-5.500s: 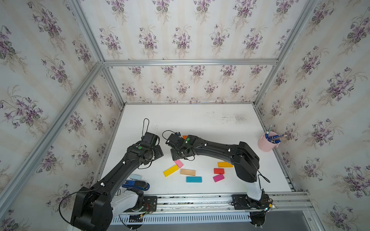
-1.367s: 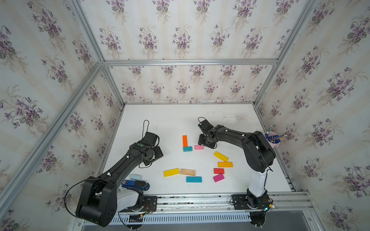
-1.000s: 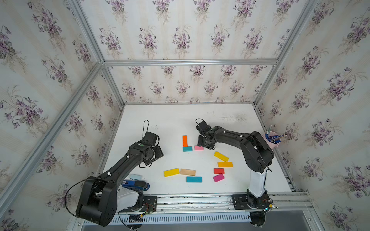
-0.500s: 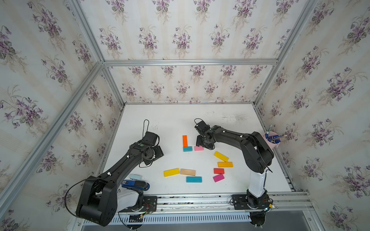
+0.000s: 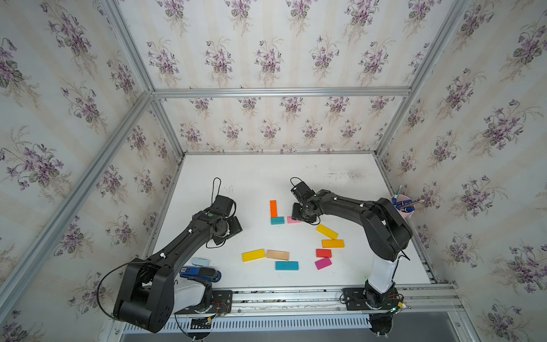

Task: Assemble the letter h with building blocks
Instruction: Assemble the building block at the center of the board.

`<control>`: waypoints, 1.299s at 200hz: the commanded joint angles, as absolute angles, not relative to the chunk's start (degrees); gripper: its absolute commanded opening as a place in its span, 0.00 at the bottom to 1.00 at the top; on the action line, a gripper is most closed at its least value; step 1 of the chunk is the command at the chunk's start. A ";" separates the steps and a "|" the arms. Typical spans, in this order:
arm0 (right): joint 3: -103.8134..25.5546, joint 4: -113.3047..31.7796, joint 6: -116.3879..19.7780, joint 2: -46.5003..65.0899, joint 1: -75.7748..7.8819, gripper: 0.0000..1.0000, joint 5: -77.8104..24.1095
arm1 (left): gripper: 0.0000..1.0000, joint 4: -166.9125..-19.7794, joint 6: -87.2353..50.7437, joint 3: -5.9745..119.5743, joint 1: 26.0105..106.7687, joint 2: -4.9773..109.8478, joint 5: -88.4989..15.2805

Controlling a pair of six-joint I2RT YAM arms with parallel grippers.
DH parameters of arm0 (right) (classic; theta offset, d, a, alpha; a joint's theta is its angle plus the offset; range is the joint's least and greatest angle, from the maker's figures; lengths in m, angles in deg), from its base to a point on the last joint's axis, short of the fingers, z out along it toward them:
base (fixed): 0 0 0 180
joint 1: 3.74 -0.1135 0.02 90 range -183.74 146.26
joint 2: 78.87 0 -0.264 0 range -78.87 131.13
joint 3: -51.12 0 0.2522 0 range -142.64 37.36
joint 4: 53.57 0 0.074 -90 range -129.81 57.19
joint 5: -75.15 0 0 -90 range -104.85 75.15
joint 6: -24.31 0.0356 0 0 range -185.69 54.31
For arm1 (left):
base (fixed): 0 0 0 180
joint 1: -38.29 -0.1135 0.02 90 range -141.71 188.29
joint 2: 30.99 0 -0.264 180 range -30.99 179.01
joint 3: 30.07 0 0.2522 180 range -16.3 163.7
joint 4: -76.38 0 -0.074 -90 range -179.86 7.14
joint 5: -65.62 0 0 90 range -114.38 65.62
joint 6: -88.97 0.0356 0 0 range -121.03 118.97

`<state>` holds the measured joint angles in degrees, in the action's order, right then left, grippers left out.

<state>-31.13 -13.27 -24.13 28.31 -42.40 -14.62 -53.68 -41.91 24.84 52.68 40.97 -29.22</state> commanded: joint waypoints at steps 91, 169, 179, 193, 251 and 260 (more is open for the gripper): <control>-30.93 -14.32 -24.14 28.16 -43.20 0.44 -15.82 | 0.72 -54.18 -41.45 24.30 52.65 41.02 -29.44; -31.19 -13.80 -22.28 28.13 -43.63 0.44 -15.61 | 0.72 -54.27 -41.22 24.04 52.65 41.05 -29.48; -31.19 -13.69 -22.26 28.15 -43.66 0.44 -15.55 | 0.72 -54.36 -41.24 24.04 52.66 41.08 -29.52; -31.19 -13.74 -22.27 28.22 -43.65 0.44 -15.55 | 0.72 -54.49 -41.20 24.04 52.64 41.19 -29.63; -32.45 -13.88 -22.16 28.95 -43.73 0.45 -15.99 | 0.72 -54.53 -41.10 24.04 52.68 41.34 -29.83; -32.59 -13.75 -22.10 29.10 -43.73 0.44 -15.99 | 0.72 -54.62 -41.03 24.04 52.71 41.35 -29.83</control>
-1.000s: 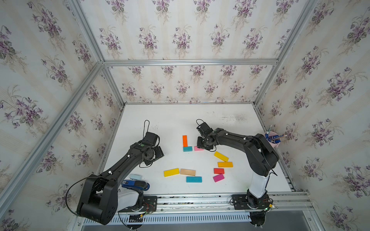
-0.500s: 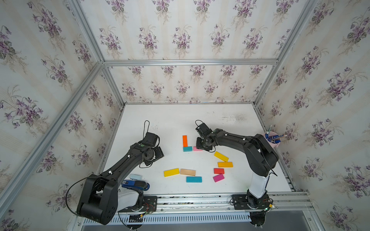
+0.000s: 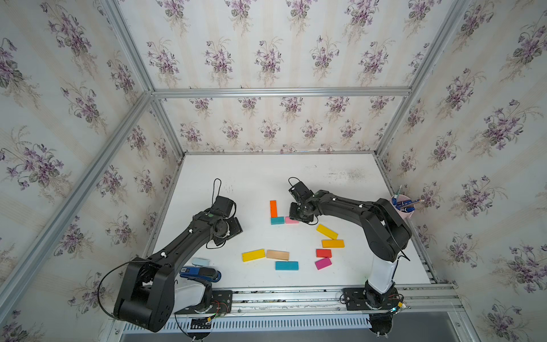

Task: Assemble the letter h with building blocks
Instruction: Assemble the building block at the center of the board.

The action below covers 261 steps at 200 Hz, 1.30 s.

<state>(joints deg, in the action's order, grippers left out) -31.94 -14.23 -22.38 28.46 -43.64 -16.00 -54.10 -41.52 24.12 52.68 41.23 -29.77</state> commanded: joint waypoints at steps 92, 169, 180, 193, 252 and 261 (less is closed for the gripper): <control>-33.54 -13.47 -22.05 29.63 -44.00 0.44 -16.01 | 0.72 -54.53 -40.96 24.39 52.68 41.57 -30.06; -35.49 -10.54 -22.53 29.28 -44.04 0.51 -13.25 | 0.72 -54.53 -40.54 25.18 52.70 42.04 -30.75; -35.85 -9.52 -22.54 28.41 -43.95 0.57 -12.03 | 0.73 -54.32 -40.40 25.27 52.78 42.05 -30.97; -36.07 -8.36 -22.62 26.73 -44.00 0.61 -10.78 | 0.73 -53.15 -40.15 25.44 53.22 41.82 -31.30; -32.36 -8.39 -25.86 16.36 -45.54 0.62 -10.91 | 0.83 -37.72 -38.23 28.78 71.72 36.90 -28.70; -31.31 -8.69 -26.05 15.06 -45.83 0.62 -11.31 | 0.84 -35.32 -39.93 28.79 74.56 36.16 -28.42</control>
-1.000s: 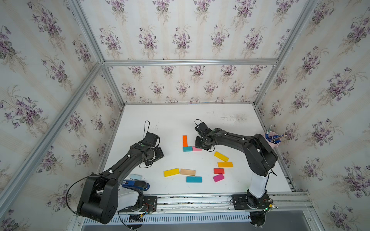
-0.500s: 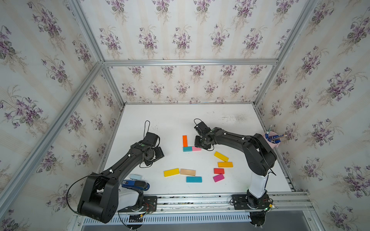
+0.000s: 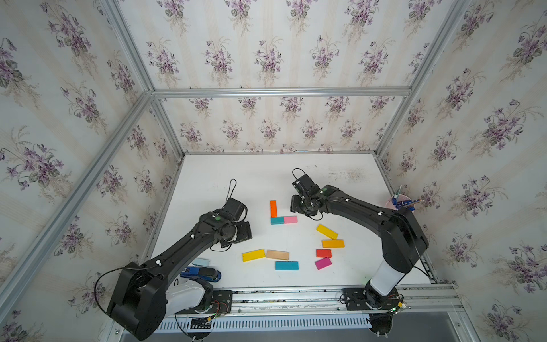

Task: Assemble the letter h with building blocks
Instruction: Assemble the building block at the center of the board, then move the building block to the center of the board.

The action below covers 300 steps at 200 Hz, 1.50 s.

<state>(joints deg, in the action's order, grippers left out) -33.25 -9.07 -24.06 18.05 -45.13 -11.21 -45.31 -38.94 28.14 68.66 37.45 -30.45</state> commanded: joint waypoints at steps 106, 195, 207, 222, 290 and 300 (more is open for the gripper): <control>-26.76 -10.96 -25.96 10.12 -46.31 0.62 -12.95 | 0.70 -43.42 -47.47 23.42 79.24 38.46 -48.20; -24.55 -12.52 -26.09 8.14 -46.34 0.62 -13.10 | 0.32 -47.62 -45.67 28.73 76.49 56.50 -34.86; -24.54 -12.14 -26.31 7.60 -46.37 0.62 -12.79 | 0.34 -48.90 -45.71 29.02 75.00 57.31 -33.86; -24.27 -11.86 -26.46 6.88 -46.35 0.62 -12.63 | 0.38 -49.56 -45.41 30.15 73.69 57.94 -32.13; -17.96 -14.44 -31.90 5.15 -51.62 0.67 -18.68 | 0.91 -46.12 -42.97 36.02 73.71 55.63 -29.75; -16.89 -15.94 -32.98 5.14 -52.84 0.70 -20.32 | 0.92 -45.34 -43.38 36.23 73.71 55.59 -29.00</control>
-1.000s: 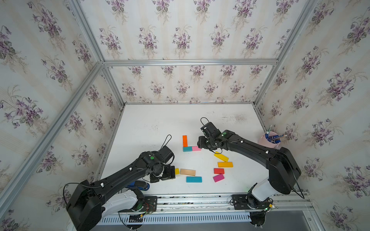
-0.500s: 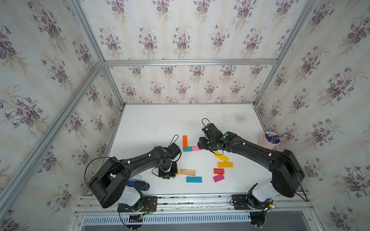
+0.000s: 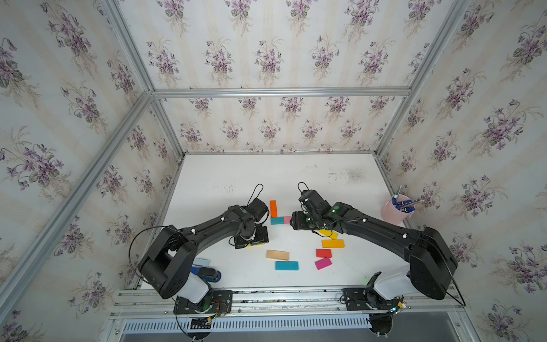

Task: Assemble the letter h with building blocks
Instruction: Move the building block to the center of the board, then pick up the building block from the center of the board.

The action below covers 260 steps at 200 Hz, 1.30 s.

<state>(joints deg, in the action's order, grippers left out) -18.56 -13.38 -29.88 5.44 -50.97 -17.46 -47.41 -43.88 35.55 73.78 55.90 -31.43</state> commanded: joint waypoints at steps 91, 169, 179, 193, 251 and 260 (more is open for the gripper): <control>-22.33 -16.07 -44.19 18.39 -67.69 0.79 -15.99 | 0.87 -40.09 -51.11 31.05 62.71 38.31 -24.12; -22.76 -14.77 -46.75 24.31 -70.54 0.72 -14.83 | 0.86 -39.05 -47.50 32.30 59.14 36.20 -25.32; -22.78 -14.69 -46.18 24.53 -70.54 0.70 -14.28 | 0.85 -39.26 -47.45 32.17 59.04 36.26 -25.52; -22.87 -14.52 -45.57 24.82 -70.60 0.66 -12.90 | 0.85 -39.50 -47.39 32.10 58.94 36.21 -25.78; -24.98 -14.39 -41.92 26.57 -70.43 0.39 -10.06 | 0.84 -39.64 -46.84 32.05 58.86 36.05 -25.69; -25.54 -14.28 -40.88 26.75 -70.40 0.36 -9.37 | 0.84 -39.68 -46.69 32.01 58.78 36.14 -25.62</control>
<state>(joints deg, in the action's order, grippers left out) -24.92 -16.11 -44.06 25.84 -70.42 -10.62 -39.28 -47.70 32.08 58.89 36.21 -25.86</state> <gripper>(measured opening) 0.394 0.838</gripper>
